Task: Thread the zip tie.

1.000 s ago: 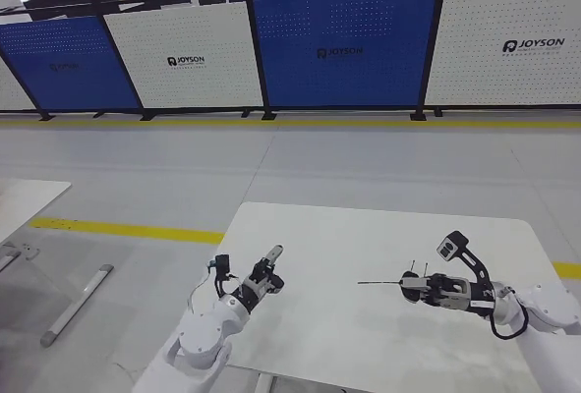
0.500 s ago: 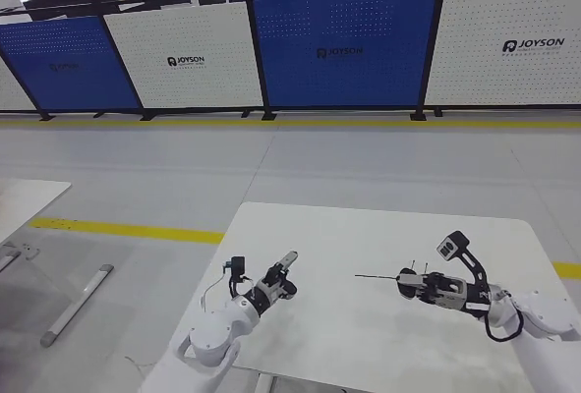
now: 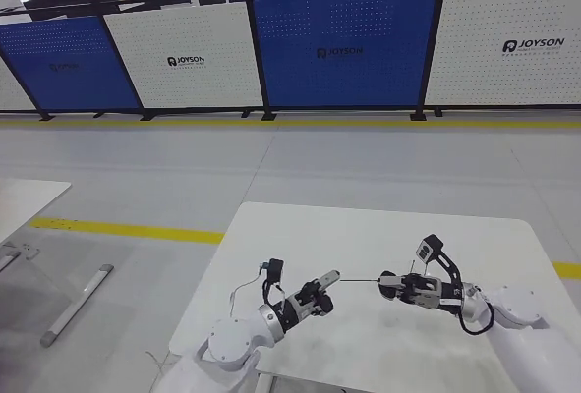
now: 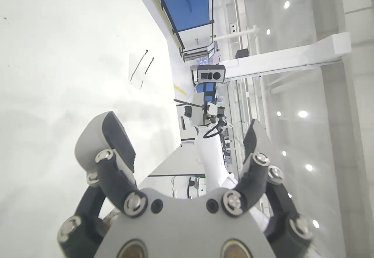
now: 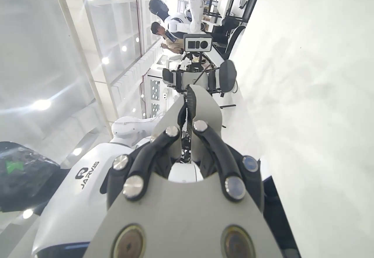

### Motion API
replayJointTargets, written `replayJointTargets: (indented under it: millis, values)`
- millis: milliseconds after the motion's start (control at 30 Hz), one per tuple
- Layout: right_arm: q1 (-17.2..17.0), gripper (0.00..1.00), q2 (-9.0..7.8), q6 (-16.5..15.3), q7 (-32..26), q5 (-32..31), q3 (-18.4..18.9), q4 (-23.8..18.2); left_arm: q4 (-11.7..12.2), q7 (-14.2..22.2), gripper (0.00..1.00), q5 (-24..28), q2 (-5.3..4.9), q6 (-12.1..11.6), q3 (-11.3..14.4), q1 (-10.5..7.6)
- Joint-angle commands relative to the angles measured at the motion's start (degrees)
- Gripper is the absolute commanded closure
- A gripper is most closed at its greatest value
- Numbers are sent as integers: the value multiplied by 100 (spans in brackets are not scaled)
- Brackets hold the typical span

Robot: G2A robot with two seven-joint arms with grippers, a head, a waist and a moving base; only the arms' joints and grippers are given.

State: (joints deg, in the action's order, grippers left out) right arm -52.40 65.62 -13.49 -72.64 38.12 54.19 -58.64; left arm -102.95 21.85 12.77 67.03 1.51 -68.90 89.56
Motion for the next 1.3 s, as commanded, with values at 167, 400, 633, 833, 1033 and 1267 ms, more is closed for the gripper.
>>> replayJointTargets:
  millis: [167, 400, 633, 833, 1033, 1267]
  values:
    - [-4, 100, -1, -2, 1, 3, 4, -5, -2, 3, 0, -2, -2, -2, -8, 7]
    - [-132, 100, 87, 12, 609, -81, -143, -203, 212, 176, 0, 523, 34, -72, 136, -121]
    - [64, 100, 290, 18, 740, -94, -510, 78, 518, -549, 0, 1137, 204, -168, 559, -648]
    - [64, 100, 290, 18, 740, -94, -510, 78, 518, -549, 0, 1137, 204, -168, 559, -648]
    - [64, 100, 290, 18, 740, -94, -510, 78, 518, -549, 0, 1137, 204, -168, 559, -648]
    - [64, 100, 290, 18, 740, -94, -510, 78, 768, -1127, 0, 1057, 274, -316, 721, -772]
